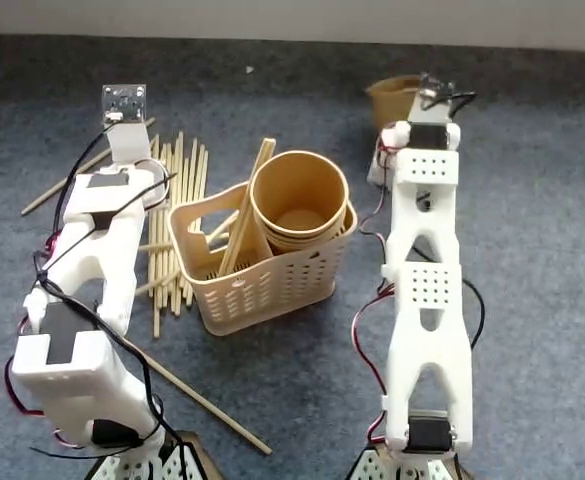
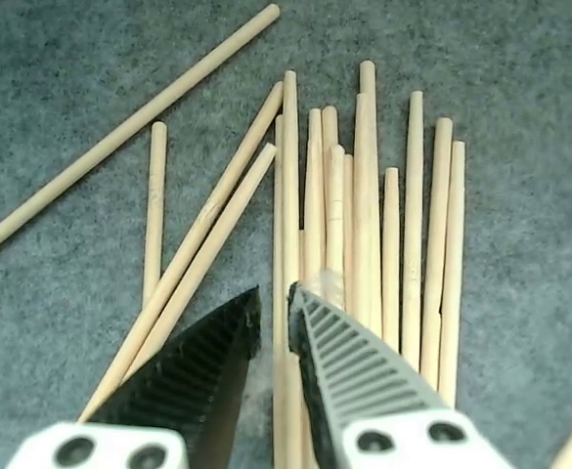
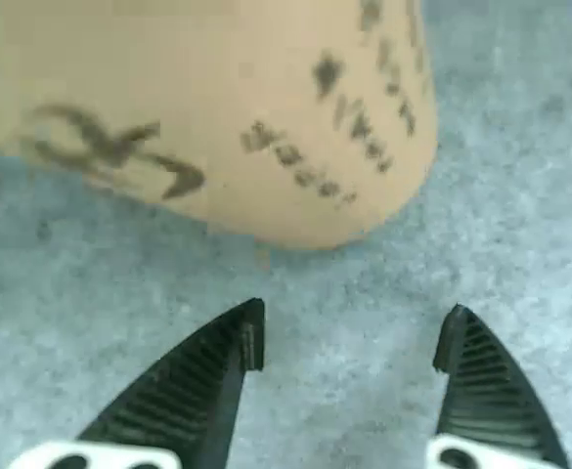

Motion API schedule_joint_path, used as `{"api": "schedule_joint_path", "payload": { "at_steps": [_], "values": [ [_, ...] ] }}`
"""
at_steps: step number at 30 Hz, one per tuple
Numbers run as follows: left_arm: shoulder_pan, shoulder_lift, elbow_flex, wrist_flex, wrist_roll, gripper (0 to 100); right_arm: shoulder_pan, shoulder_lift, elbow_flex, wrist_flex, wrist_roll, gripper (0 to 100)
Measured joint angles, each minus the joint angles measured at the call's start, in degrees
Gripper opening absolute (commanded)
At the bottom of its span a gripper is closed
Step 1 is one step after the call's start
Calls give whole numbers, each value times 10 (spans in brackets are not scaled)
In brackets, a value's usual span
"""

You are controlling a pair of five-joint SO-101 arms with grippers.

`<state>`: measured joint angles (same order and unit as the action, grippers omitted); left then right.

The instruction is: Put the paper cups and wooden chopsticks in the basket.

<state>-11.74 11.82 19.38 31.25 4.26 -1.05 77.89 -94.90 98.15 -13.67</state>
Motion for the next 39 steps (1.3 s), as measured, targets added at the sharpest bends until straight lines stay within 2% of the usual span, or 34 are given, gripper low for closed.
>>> {"api": "schedule_joint_path", "payload": {
  "at_steps": [3,7,18,22,26,33,39],
  "values": [
    [1,0,0,0,-1,88,10,-4,-1,16,31,149],
    [1,0,0,0,-1,88,47,-3,-1,20,66,149],
    [1,0,0,0,-1,88,180,-2,-1,22,70,149],
    [1,0,0,0,-1,88,167,-25,-1,22,70,149],
    [1,3,0,0,-1,88,113,-69,-1,18,37,149],
    [2,42,-11,0,-1,88,57,-78,-1,-171,-106,146],
    [2,42,-25,0,-1,88,4,-33,-1,-370,-136,117]
  ]
}}
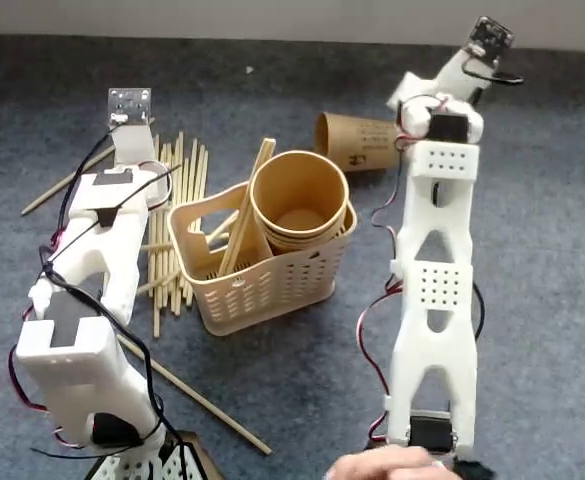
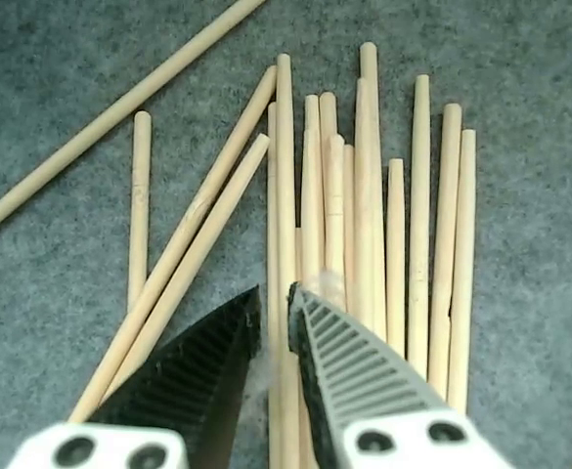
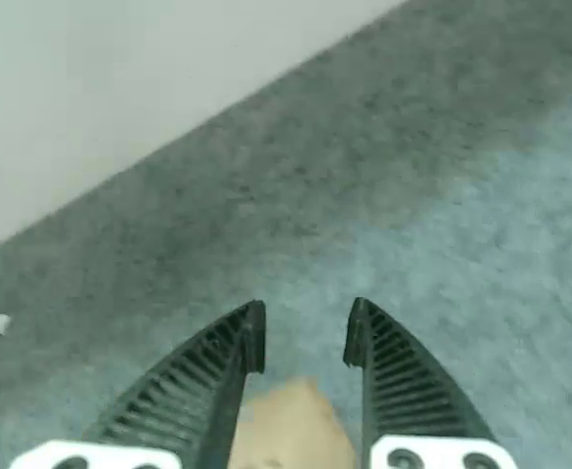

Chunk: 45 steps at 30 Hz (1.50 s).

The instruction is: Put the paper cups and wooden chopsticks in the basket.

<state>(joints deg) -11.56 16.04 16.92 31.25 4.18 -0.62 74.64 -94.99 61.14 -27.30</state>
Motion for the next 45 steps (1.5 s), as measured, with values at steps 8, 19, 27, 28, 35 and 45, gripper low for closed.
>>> {"api": "schedule_joint_path", "payload": {
  "at_steps": [8,19,27,28,35,45],
  "values": [
    [0,0,0,0,0,88,-31,73,1,-36,42,104],
    [0,0,0,0,0,88,11,-33,0,379,314,101],
    [0,0,0,0,0,88,189,-108,0,391,341,101],
    [0,0,0,0,0,88,201,-119,0,392,341,101],
    [0,0,0,0,0,88,174,-153,91,392,229,101],
    [0,0,0,0,0,88,80,-305,430,392,266,88]
  ]
}}
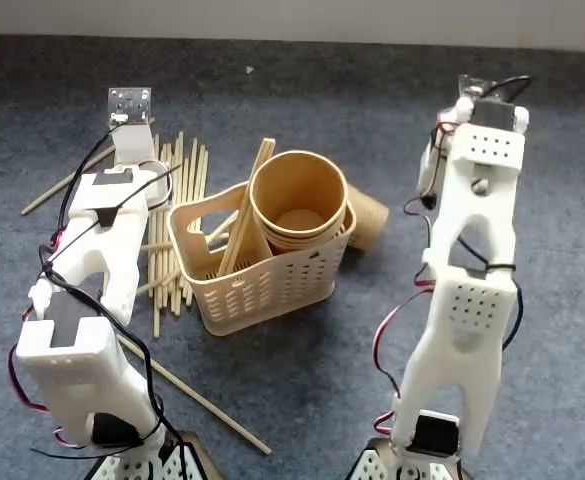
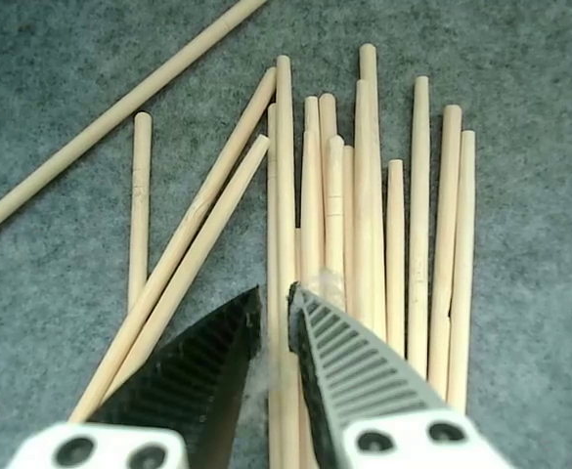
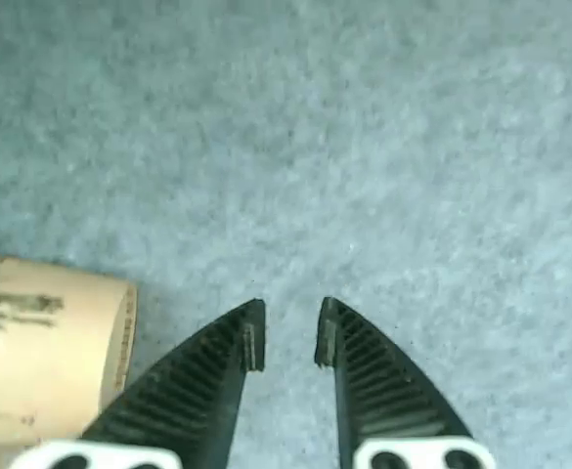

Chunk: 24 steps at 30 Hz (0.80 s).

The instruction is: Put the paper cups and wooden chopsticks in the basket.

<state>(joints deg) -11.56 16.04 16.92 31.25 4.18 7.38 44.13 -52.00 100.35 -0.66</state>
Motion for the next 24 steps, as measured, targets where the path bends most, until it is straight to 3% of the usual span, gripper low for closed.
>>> {"api": "schedule_joint_path", "payload": {
  "at_steps": [4,9,13,24],
  "values": [
    [0,0,0,0,0,88,-25,-140,167,0,44,4],
    [0,0,0,0,0,88,-52,-271,309,-68,51,48],
    [0,0,0,0,0,88,-92,-289,367,-149,50,90],
    [0,0,0,0,0,88,-136,-290,469,-293,24,91]
  ]
}}
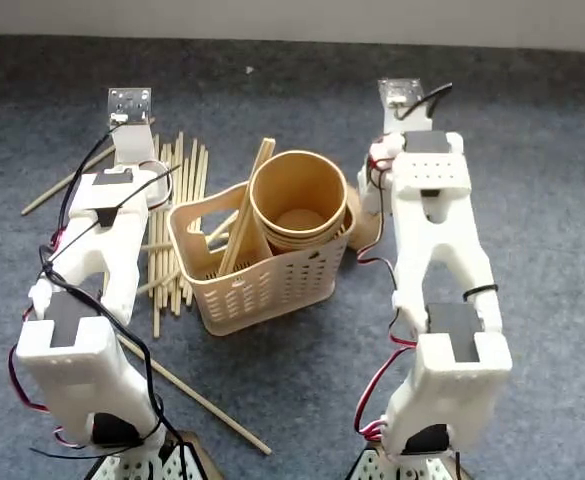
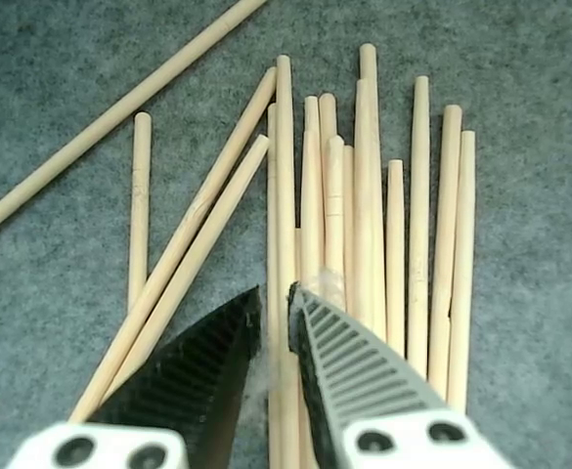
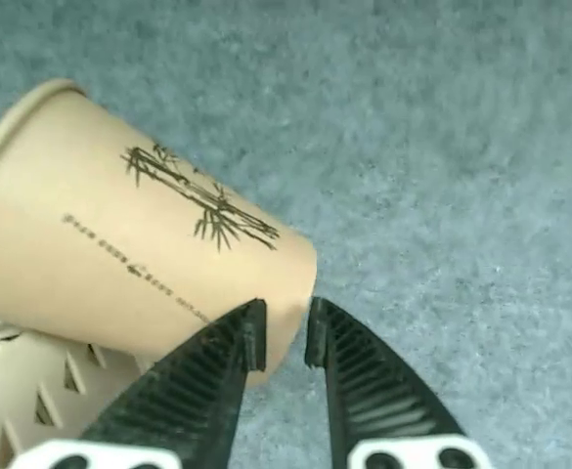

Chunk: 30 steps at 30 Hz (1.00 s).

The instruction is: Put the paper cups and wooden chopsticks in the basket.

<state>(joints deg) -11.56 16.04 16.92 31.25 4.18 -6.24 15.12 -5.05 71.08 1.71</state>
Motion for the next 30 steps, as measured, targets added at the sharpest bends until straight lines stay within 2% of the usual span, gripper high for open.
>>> {"api": "schedule_joint_path", "payload": {
  "at_steps": [6,17,30],
  "values": [
    [0,0,0,0,0,88,18,-18,48,-11,12,91],
    [-1,0,0,0,0,88,179,-18,99,-11,95,91],
    [-1,0,0,0,0,88,268,-30,91,-3,99,94]
  ]
}}
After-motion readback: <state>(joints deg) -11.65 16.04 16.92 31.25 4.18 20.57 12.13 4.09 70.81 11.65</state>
